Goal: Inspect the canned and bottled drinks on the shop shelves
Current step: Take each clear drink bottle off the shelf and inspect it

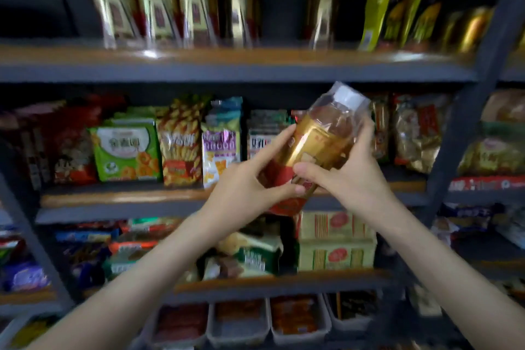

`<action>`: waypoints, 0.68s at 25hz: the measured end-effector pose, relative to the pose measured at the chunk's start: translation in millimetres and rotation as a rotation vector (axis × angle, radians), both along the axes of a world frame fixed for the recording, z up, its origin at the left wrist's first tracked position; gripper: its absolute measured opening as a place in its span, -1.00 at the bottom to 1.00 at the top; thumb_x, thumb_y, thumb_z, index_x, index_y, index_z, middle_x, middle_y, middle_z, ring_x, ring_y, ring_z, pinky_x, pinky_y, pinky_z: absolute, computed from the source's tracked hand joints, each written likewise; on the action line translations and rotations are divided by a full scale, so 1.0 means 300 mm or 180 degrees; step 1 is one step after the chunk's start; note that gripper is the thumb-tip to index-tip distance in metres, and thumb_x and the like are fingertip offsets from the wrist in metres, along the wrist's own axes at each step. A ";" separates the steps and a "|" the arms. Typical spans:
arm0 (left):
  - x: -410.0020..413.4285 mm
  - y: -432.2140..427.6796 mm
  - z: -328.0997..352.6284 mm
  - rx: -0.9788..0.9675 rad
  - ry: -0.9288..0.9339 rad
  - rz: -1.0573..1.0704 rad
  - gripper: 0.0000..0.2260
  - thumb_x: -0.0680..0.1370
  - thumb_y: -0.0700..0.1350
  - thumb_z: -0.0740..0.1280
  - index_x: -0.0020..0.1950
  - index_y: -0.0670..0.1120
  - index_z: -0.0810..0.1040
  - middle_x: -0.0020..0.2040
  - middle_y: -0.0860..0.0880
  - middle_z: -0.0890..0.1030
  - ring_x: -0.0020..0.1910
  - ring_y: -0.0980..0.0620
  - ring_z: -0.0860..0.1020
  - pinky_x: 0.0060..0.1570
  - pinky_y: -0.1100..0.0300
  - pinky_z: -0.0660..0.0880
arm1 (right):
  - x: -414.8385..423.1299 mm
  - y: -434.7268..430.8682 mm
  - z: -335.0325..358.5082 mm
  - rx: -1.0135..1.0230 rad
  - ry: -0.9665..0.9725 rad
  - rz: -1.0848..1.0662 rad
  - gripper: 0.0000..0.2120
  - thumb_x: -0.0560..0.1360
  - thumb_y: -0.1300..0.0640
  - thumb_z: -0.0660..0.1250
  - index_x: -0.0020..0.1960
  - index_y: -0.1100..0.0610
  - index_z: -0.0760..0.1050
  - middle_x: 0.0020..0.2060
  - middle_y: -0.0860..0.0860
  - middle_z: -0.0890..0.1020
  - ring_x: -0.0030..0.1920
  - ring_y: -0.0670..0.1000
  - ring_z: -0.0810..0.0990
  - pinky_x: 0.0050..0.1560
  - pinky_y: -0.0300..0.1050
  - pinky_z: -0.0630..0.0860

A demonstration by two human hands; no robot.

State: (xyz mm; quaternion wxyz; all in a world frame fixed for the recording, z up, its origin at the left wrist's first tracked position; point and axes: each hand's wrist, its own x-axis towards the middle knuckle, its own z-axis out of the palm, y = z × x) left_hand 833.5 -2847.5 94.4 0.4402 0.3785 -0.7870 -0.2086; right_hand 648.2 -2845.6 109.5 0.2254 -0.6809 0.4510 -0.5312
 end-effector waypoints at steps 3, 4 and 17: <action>0.034 -0.076 0.213 -0.0669 0.0122 -0.0155 -0.47 0.54 0.12 0.35 0.45 0.35 0.20 0.35 0.40 0.37 0.34 0.39 0.35 0.29 0.42 0.34 | 0.007 -0.032 0.201 -0.1140 -0.0065 -0.0171 -0.08 0.23 -0.06 0.53 0.42 0.06 0.09 0.10 -0.32 0.43 0.05 -0.51 0.43 0.01 -0.61 0.34; 0.046 -0.109 0.271 -0.1030 0.0038 0.0073 -0.52 0.57 0.09 0.31 0.45 0.29 0.23 0.35 0.40 0.33 0.35 0.44 0.29 0.28 0.49 0.27 | 0.008 -0.057 0.259 -0.1457 -0.0110 -0.0191 -0.11 0.22 -0.08 0.51 0.39 0.10 0.13 0.09 -0.30 0.43 0.06 -0.50 0.43 0.03 -0.60 0.33; 0.168 -0.561 0.545 -0.2245 -0.1147 0.2752 -0.46 0.56 -0.01 0.32 0.51 -0.05 0.29 0.49 -0.23 0.24 0.47 -0.22 0.17 0.42 -0.07 0.21 | -0.059 -0.646 0.630 -0.0716 0.0533 -0.0503 -0.04 0.35 0.08 0.55 0.52 0.02 -0.01 0.22 0.04 0.50 -0.01 -0.04 0.47 -0.08 -0.20 0.41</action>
